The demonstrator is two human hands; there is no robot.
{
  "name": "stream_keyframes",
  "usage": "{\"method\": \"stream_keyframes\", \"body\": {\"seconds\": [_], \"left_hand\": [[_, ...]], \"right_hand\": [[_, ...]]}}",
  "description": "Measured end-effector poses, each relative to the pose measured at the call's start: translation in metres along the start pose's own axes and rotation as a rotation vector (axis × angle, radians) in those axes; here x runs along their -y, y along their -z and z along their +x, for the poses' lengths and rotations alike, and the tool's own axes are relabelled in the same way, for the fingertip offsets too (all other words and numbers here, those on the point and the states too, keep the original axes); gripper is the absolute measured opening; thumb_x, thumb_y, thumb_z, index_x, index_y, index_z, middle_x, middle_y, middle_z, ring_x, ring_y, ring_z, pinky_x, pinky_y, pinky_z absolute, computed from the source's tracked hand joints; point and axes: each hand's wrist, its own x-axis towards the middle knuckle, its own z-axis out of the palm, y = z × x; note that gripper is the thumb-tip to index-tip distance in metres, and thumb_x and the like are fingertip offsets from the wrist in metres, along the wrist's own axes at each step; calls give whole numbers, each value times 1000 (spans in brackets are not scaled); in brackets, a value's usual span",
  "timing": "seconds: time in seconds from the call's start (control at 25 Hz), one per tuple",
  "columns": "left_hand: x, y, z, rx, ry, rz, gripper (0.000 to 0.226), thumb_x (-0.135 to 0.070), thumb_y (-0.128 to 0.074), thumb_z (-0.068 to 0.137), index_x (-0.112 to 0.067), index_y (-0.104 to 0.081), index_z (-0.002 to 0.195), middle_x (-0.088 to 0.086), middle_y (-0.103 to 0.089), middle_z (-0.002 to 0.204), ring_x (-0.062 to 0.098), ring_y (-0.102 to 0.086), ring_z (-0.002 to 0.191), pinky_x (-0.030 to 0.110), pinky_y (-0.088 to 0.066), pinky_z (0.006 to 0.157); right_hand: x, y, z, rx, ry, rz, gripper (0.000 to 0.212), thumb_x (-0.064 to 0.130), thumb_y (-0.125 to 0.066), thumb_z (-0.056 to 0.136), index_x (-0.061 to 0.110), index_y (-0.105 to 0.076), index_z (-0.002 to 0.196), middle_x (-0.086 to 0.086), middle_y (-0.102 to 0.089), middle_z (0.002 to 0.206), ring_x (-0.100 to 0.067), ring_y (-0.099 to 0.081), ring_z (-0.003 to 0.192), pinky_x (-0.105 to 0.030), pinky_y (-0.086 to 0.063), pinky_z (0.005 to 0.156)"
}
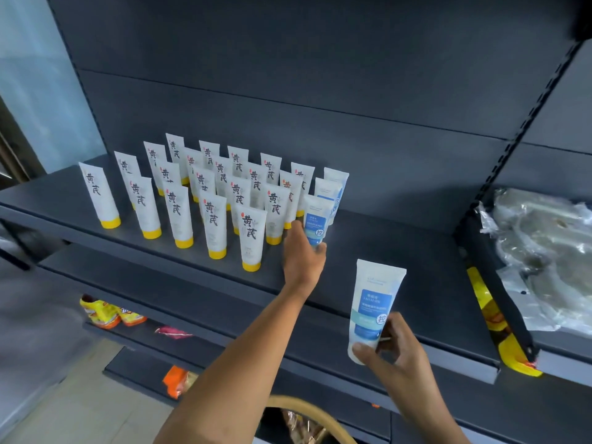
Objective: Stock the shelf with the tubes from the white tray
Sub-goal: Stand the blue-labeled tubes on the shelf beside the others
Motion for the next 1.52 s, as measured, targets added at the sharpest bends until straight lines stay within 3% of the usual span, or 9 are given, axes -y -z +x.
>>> {"method": "stream_keyframes", "body": {"seconds": [0.2,0.36,0.6,0.72,0.84,1.0,1.16,1.32,1.52], "left_hand": [[7,-5,6,15,4,-41,42,-20,-78,81,-22,-44,106,1,-64,111,18,-65,98,40,-61,77],[14,-7,8,32,54,-99,41,-27,-76,78,-23,-45,105,-2,-66,104,17,-67,92,43,-61,74],[9,8,-2,78,171,-205,53,-37,-78,72,-21,-47,112,-2,-63,108,13,-65,95,36,-58,81],[8,26,-24,34,234,-289,44,-21,-69,89,-11,-48,126,3,-58,122,18,-58,112,31,-50,94],[9,54,-56,6,280,-495,29,-3,-54,95,-15,-56,122,3,-63,123,13,-62,114,22,-49,93],[17,78,-82,51,223,-507,44,7,-46,93,-20,-61,124,-6,-66,125,1,-61,118,8,-46,95],[27,82,-90,117,121,-425,46,-5,-51,91,-13,-55,137,-4,-62,131,5,-59,122,19,-49,103],[32,75,-90,135,141,-415,53,-16,-54,87,-17,-49,140,-6,-53,132,12,-56,125,31,-51,105],[25,74,-94,136,130,-374,48,-6,-56,90,-17,-51,136,-8,-47,127,10,-52,122,20,-47,100]], "right_hand": [[1,-12,13,-10,-5,7,35,8,-79,83,28,-62,104,15,-72,96,-10,-67,88,-29,-56,78],[2,-22,22,-32,13,40,38,7,-79,83,30,-60,107,16,-71,98,-9,-68,92,-29,-58,79],[6,-34,39,-117,61,70,39,8,-80,83,32,-59,106,15,-72,100,-9,-69,92,-27,-56,80],[11,-40,58,-99,100,43,42,10,-81,82,37,-60,107,14,-72,103,-7,-70,94,-23,-57,79],[16,-55,82,-71,106,-16,42,14,-83,80,40,-59,102,17,-72,96,-2,-68,88,-15,-54,73],[18,-81,116,-18,111,-88,42,17,-83,78,41,-57,101,14,-70,96,-2,-66,85,-19,-54,73],[19,-104,133,32,135,-103,45,23,-83,80,40,-54,110,16,-69,101,0,-67,93,-23,-58,77],[16,-112,136,49,171,-128,40,23,-80,82,29,-55,113,13,-68,100,1,-67,90,-17,-56,69],[9,-106,138,81,178,-181,37,18,-77,82,25,-55,110,9,-66,100,-2,-66,89,-14,-54,66]]}}
